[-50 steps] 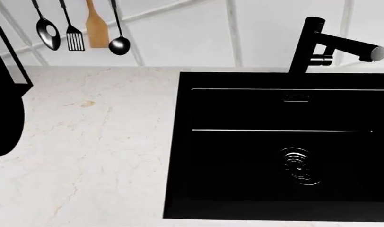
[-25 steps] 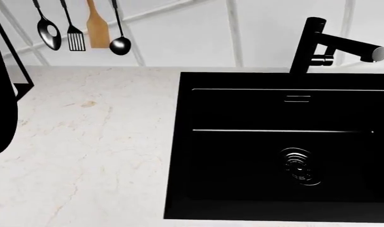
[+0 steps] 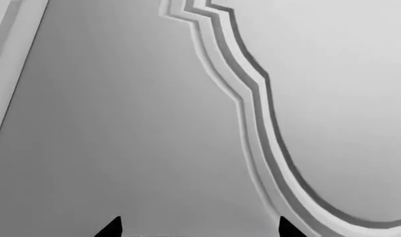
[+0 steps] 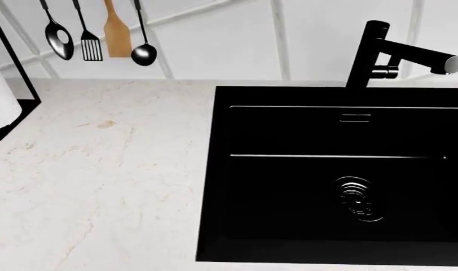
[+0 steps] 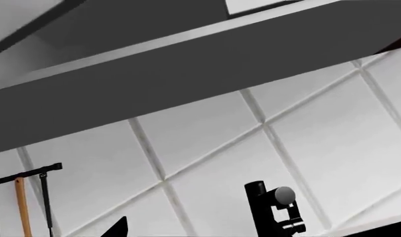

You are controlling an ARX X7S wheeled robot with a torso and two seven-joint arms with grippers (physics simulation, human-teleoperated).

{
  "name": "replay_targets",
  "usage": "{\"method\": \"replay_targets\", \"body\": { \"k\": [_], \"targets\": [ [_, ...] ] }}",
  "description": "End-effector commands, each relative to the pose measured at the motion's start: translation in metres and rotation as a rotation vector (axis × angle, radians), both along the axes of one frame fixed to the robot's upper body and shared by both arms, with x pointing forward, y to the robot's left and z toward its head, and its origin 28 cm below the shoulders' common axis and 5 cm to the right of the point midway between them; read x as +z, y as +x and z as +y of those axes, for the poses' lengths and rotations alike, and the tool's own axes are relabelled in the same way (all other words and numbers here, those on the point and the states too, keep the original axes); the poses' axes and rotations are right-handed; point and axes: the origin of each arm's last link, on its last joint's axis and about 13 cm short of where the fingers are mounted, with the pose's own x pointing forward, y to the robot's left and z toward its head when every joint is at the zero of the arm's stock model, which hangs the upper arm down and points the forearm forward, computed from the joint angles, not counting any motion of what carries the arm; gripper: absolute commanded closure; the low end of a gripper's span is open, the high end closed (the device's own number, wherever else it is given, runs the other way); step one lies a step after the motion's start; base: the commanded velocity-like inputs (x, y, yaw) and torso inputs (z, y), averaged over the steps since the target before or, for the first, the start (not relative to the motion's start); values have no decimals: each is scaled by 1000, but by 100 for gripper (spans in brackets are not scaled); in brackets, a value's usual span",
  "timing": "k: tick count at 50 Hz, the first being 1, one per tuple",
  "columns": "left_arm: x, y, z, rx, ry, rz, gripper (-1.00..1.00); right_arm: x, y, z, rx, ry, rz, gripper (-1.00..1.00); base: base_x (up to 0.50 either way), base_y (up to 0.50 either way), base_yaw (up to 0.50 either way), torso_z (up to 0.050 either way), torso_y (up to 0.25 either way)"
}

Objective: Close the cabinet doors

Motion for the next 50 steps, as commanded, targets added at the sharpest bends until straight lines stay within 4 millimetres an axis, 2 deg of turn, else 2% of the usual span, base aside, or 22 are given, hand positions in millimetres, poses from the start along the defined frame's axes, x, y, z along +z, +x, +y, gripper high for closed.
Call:
{"method": "replay_targets", "body": {
  "k": [1,50],
  "targets": [
    [-38,8,-64,-537,102,231,-100,-1,1,-2,1,6,1,-100,0,0,-14,0,0],
    [-32,44,-66,-455,87,232,-100,-2,0,-4,0,16,-5,-100,7,-1,-16,1,0]
  ]
}}
